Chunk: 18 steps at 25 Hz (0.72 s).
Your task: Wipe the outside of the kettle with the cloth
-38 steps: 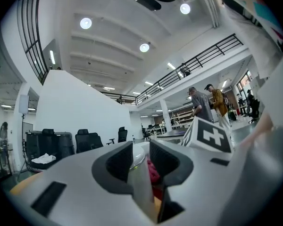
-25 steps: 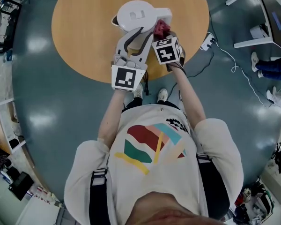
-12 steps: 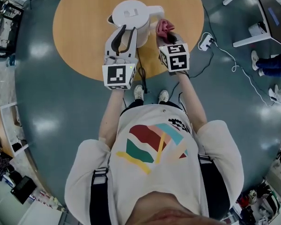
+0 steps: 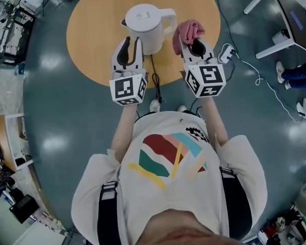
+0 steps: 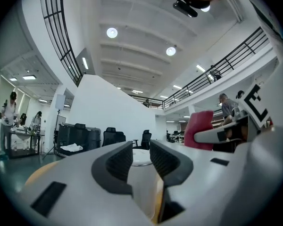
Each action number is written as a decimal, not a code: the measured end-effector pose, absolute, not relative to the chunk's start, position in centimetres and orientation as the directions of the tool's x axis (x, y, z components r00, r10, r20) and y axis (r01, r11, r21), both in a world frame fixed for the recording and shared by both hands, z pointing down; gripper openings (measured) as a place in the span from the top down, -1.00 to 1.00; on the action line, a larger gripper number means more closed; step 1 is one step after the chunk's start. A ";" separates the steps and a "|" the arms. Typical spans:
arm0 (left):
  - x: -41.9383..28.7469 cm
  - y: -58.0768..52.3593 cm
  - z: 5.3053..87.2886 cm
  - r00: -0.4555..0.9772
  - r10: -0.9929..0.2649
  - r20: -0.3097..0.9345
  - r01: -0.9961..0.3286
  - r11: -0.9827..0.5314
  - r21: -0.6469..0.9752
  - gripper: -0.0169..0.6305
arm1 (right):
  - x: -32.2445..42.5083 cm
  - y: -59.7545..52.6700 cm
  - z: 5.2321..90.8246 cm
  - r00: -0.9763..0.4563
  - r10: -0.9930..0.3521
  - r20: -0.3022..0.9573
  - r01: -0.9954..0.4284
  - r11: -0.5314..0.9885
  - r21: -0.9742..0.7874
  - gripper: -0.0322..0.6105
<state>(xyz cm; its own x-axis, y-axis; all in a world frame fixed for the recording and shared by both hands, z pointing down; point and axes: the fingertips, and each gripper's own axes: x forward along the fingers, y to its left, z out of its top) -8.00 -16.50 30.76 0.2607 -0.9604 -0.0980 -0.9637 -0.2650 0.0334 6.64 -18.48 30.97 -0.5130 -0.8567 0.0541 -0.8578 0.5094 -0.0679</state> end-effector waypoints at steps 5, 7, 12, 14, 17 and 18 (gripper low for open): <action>-7.9 -15.5 30.2 0.245 -0.964 -0.103 -0.968 -0.249 0.028 0.48 | 5.8 -16.7 31.9 -0.545 -0.835 0.070 -0.838 0.544 -0.043 0.76; -8.0 -15.4 29.9 0.236 -0.966 -0.108 -0.970 -0.240 0.031 0.48 | 5.5 -16.5 31.6 -0.550 -0.832 0.070 -0.835 0.550 -0.020 0.76; -8.2 -15.1 29.8 0.212 -0.971 -0.112 -0.975 -0.217 0.039 0.48 | 6.0 -16.5 30.8 -0.550 -0.834 0.052 -0.835 0.551 0.006 0.76; -8.3 -14.8 29.7 0.204 -0.972 -0.113 -0.977 -0.209 0.035 0.48 | 6.3 -16.4 30.5 -0.548 -0.835 0.046 -0.836 0.549 0.001 0.76; -8.5 -14.5 29.6 0.197 -0.974 -0.110 -0.979 -0.201 0.027 0.48 | 6.4 -16.3 30.3 -0.547 -0.836 0.042 -0.837 0.547 -0.005 0.76; -8.7 -14.4 29.7 0.193 -0.975 -0.107 -0.980 -0.197 0.029 0.48 | 6.4 -16.2 30.4 -0.548 -0.836 0.043 -0.837 0.548 -0.007 0.76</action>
<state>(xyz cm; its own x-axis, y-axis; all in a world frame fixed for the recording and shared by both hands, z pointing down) -8.69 -14.42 29.68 0.1929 -0.9753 -0.1072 -0.9800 -0.1970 0.0290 6.38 -16.21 30.41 -0.5476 -0.8356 0.0429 -0.8365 0.5479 -0.0074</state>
